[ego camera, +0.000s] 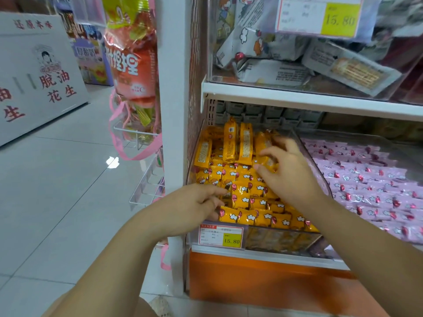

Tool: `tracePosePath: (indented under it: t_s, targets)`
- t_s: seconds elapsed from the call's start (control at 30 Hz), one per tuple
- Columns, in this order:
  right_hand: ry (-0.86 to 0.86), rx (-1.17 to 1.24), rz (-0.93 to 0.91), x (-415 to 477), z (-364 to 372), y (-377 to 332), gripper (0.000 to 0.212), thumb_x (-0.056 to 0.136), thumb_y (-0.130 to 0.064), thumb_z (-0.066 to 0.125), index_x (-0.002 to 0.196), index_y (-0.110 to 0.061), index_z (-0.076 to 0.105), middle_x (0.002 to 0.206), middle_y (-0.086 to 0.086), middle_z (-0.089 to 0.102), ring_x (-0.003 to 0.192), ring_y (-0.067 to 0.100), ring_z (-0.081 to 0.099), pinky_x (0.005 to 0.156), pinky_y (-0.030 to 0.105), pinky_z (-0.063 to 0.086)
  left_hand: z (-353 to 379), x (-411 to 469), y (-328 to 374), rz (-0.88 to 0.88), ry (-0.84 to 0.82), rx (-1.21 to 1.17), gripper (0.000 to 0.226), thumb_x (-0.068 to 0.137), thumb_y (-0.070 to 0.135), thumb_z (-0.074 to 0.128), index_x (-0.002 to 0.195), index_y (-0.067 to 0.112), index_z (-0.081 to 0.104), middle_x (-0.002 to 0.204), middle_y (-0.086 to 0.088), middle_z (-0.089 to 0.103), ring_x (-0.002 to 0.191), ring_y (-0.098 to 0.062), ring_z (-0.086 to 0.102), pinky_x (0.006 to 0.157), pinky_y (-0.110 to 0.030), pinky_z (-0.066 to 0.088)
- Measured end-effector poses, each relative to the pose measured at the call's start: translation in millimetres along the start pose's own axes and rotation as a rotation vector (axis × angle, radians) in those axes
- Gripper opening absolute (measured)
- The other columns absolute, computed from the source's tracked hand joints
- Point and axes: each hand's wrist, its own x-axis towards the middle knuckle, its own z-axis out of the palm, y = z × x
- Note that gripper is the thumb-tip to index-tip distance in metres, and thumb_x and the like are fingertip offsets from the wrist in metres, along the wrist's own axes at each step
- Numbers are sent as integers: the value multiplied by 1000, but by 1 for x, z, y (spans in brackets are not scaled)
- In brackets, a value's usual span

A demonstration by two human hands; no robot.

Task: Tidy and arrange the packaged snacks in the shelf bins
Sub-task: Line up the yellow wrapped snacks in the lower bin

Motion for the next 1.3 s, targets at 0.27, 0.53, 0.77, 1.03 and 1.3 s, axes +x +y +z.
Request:
tracePosePath:
  t_s: [0.27, 0.53, 0.77, 1.03, 1.3]
  targets:
    - [99, 598, 41, -31, -28, -1, 35, 87, -14, 64, 115, -31, 51, 103, -7, 63, 90, 6, 64, 75, 22, 56, -1, 5, -2, -27, 2, -77, 42, 102, 12, 37, 143, 21, 39, 124, 1, 62, 99, -6, 66, 98, -25, 48]
    - [18, 696, 11, -23, -26, -16, 25, 84, -18, 68, 99, -31, 54, 97, -7, 68, 74, 6, 65, 71, 27, 56, 0, 3, 2, -93, 27, -162, 57, 101, 10, 39, 150, 26, 18, 144, -2, 46, 98, -10, 67, 101, -28, 45]
    - [-94, 634, -79, -13, -15, -36, 22, 86, -18, 68, 98, -31, 55, 95, -10, 66, 73, 3, 64, 68, 19, 54, 0, 2, 4, -103, 73, -218, 65, 101, 10, 38, 151, 32, 2, 136, 9, 50, 92, -7, 70, 102, -29, 44]
    - [-493, 28, -303, -14, 13, -25, 14, 89, -32, 64, 102, -27, 67, 82, -19, 54, 80, 2, 44, 73, 27, 41, -2, 3, 1, -113, 19, -175, 59, 100, 10, 41, 151, 28, 17, 131, -2, 57, 99, -10, 67, 103, -29, 44]
    - [-439, 59, -321, -6, 6, -19, 21, 95, -26, 54, 108, -22, 69, 109, -8, 63, 101, 3, 52, 96, 23, 38, 2, 4, 0, -76, -47, -45, 41, 102, 18, 39, 139, 33, 41, 121, -11, 60, 108, -22, 56, 104, -47, 42]
